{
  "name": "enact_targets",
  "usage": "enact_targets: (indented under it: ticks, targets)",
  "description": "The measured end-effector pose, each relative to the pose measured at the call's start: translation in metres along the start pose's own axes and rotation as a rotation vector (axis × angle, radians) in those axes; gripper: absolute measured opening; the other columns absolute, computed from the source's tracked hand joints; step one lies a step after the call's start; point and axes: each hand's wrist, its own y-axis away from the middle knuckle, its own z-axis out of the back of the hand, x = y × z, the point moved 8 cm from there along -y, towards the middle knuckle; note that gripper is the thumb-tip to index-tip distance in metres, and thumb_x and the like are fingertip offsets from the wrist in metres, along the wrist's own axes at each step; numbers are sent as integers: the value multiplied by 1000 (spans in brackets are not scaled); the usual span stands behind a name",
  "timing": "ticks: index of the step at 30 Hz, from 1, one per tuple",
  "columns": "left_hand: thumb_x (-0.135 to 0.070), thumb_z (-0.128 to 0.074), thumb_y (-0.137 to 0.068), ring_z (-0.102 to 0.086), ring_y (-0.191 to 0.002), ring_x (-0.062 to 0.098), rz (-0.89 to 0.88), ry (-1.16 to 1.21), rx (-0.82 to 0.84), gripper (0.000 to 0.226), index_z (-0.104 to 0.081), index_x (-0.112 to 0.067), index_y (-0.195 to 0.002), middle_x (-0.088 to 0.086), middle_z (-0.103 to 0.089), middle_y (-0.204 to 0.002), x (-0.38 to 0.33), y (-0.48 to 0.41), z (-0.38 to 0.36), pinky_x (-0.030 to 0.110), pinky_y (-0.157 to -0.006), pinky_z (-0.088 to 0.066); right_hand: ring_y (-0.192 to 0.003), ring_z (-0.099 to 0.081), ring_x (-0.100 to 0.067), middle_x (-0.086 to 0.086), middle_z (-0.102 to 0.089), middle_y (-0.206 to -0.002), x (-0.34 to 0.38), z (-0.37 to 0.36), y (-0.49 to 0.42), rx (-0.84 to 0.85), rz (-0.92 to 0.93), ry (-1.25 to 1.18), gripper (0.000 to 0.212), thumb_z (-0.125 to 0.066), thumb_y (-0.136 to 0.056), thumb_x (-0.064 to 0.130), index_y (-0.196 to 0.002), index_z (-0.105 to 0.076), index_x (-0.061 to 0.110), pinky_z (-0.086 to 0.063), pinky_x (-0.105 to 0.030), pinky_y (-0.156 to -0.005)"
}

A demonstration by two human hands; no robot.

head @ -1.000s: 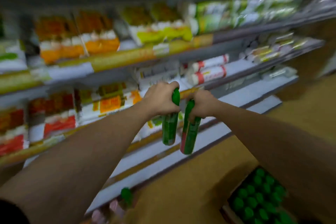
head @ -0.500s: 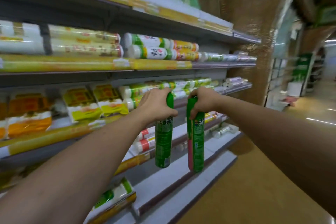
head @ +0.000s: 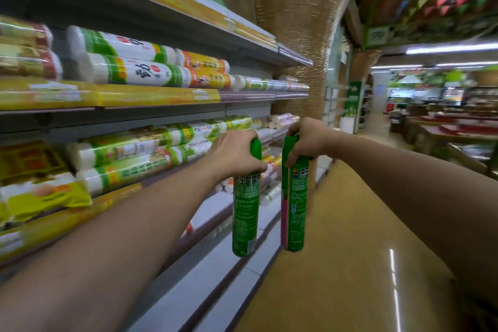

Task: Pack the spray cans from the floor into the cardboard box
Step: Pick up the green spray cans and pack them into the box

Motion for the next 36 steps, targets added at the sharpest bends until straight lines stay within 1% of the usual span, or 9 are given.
enact_targets:
  ticks: [3,7,10,14,16,19,22,30,36]
  targets:
    - [-56,-83,-63,-61,-77,20,-90,29,44,46,-56,-26,-84,-1,-61,-82,-4,-38,-25,37,-65,-57,-88,-69,-25,-10,-68,-106,-22,2,-14,-50,-99,21,63,-96,-59,19,-113,-66,10,-64,-43,-69]
    - [-54,-83,-60,-61,-78,21,-208,39,105,46,-59,-25,-86,0,-62,-84,-21,-76,-60,35,-65,-56,-85,-69,-23,-9,-70,-102,-54,4,-20,-104,-250,12,62,-97,-58,17,-111,-66,10,-64,-43,-72]
    - [-54,-83,-55,-62,-77,21,-284,93,198,49,-60,-23,-86,1,-63,-84,-37,-89,-92,39,-68,-59,-88,-69,-25,-8,-68,-102,-79,6,-14,-160,-354,11,70,-98,-56,17,-117,-66,11,-64,-45,-72]
    - [-47,-85,-57,-60,-70,14,-356,187,282,42,-57,-25,-78,0,-65,-83,-61,-101,-133,30,-55,-52,-88,-66,-22,-4,-66,-101,-114,-1,-5,-163,-462,47,72,-96,-59,18,-123,-63,12,-64,-39,-70]
    - [-41,-88,-62,-57,-68,8,-386,243,324,40,-60,-23,-85,-2,-62,-82,-74,-104,-153,24,-50,-44,-88,-65,-21,-2,-64,-100,-134,-7,-2,-142,-508,66,73,-96,-59,19,-124,-63,12,-64,-35,-67]
    - [-44,-88,-59,-66,-77,14,-389,327,368,47,-65,-22,-94,-2,-67,-86,-93,-114,-182,32,-62,-58,-91,-65,-23,-4,-64,-105,-166,-9,-4,-111,-555,92,77,-97,-57,20,-126,-63,11,-63,-33,-65]
    - [-47,-88,-57,-68,-79,16,-388,359,391,47,-64,-25,-91,-3,-68,-87,-114,-126,-209,40,-70,-63,-94,-64,-23,-6,-64,-110,-200,-11,-8,-71,-584,108,80,-96,-58,19,-129,-62,11,-64,-38,-69]
    - [-41,-90,-66,-64,-80,16,-327,311,461,45,-62,-19,-94,0,-64,-89,-149,-150,-300,36,-70,-61,-95,-64,-22,-4,-63,-109,-304,-46,-36,80,-557,142,81,-96,-58,24,-130,-60,12,-63,-35,-74]
    - [-44,-91,-64,-59,-74,16,-278,219,630,48,-58,-18,-87,1,-61,-85,-144,-148,-419,33,-58,-53,-95,-61,-21,-4,-65,-110,-382,-122,-56,186,-554,134,69,-94,-62,24,-124,-65,10,-60,-33,-82]
